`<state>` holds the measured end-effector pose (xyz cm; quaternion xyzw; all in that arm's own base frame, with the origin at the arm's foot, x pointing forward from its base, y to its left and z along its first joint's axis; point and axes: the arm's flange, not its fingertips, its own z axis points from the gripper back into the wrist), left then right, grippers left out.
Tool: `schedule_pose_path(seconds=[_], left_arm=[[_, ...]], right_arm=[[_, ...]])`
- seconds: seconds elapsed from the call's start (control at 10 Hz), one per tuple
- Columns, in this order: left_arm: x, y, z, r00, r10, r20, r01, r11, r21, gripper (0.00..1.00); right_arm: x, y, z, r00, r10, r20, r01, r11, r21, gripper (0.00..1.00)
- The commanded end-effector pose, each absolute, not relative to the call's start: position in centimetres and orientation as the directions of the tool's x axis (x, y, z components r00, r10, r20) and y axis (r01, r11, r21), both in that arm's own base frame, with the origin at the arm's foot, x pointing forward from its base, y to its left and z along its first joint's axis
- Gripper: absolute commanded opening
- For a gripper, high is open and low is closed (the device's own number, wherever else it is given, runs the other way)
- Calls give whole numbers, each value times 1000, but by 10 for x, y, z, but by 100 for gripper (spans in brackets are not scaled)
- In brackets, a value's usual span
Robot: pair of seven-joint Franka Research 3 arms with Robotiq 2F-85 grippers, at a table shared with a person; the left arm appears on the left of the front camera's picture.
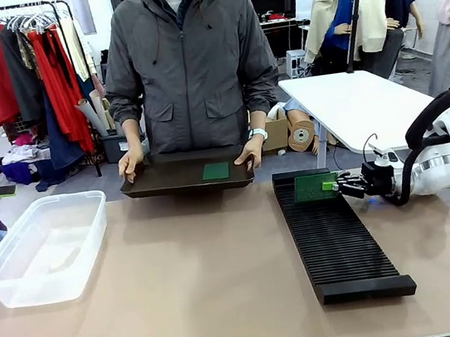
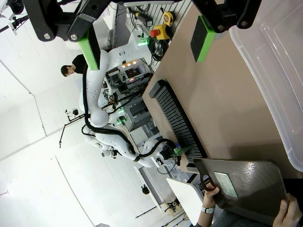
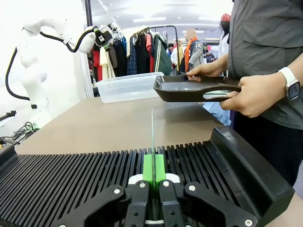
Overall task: Sort PCBs into racks and boxes based on the side picked up.
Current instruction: If the short side of the Blank PCB is picked up, insert it into the PCB Rack ; if the long side is picked up, place it in the Organizing box.
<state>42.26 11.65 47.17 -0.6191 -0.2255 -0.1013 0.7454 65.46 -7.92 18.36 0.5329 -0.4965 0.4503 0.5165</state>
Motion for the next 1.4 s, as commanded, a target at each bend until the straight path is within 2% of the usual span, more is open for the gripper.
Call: schedule_pose_path(seconds=[0.0, 1.3], left_arm=[[422, 117, 473, 877, 127, 464, 434, 211, -876, 100], [422, 117, 473, 877, 127, 464, 434, 211, -876, 100]], right_arm=[[643, -69, 160, 91, -16, 996, -995, 46, 91, 0], [673, -66, 160, 131, 60, 990, -991, 49, 128, 0]])
